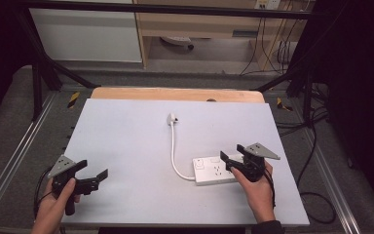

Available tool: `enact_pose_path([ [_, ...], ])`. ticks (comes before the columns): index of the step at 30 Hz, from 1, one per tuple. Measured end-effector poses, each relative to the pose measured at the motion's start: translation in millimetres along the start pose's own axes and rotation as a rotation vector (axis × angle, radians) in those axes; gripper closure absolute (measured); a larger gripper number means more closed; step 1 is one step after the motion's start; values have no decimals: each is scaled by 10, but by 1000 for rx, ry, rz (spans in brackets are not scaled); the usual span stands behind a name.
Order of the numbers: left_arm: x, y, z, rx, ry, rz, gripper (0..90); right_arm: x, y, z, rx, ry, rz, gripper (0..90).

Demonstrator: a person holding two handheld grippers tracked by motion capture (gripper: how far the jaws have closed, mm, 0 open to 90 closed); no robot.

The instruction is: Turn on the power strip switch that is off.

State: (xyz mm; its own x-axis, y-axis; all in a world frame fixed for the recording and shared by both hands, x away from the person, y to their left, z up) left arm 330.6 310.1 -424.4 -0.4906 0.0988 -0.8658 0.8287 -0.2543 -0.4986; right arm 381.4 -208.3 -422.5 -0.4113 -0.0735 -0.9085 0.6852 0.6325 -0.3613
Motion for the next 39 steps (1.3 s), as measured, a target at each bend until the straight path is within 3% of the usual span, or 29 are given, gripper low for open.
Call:
enact_pose_path([
  [8, 0, 3, 11, 3, -3, 0, 70, -58, 3, -44, 20, -25, 8, 7],
  [12, 0, 8, 16, 7, 3, -2, 70, -81, 4, -71, 12, -53, 3, 16],
  [18, 2, 5, 11, 4, -1, -2, 70, -145, -55, -93, 3, -70, 44, 18],
  [28, 5, 9, 23, 2, 3, -6, 70, -246, -248, -89, 14, -71, 94, 22],
  [39, 14, 21, 8, -3, -5, -19, 68, -221, -496, 39, 53, -50, 125, 25],
])
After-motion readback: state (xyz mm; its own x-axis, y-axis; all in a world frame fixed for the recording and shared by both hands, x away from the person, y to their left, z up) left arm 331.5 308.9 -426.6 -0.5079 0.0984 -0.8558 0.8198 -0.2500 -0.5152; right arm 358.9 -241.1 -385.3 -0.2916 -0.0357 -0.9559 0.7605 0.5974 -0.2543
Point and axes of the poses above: each handheld gripper's, and its own axes: y roughly forward along the jaws, x roughly out of its underside, z roughly to its right, the point moved 1 cm from there along y, roughly forward along the jaws, and after that the axes turned 13 degrees about -x, right-handed, at the moved point
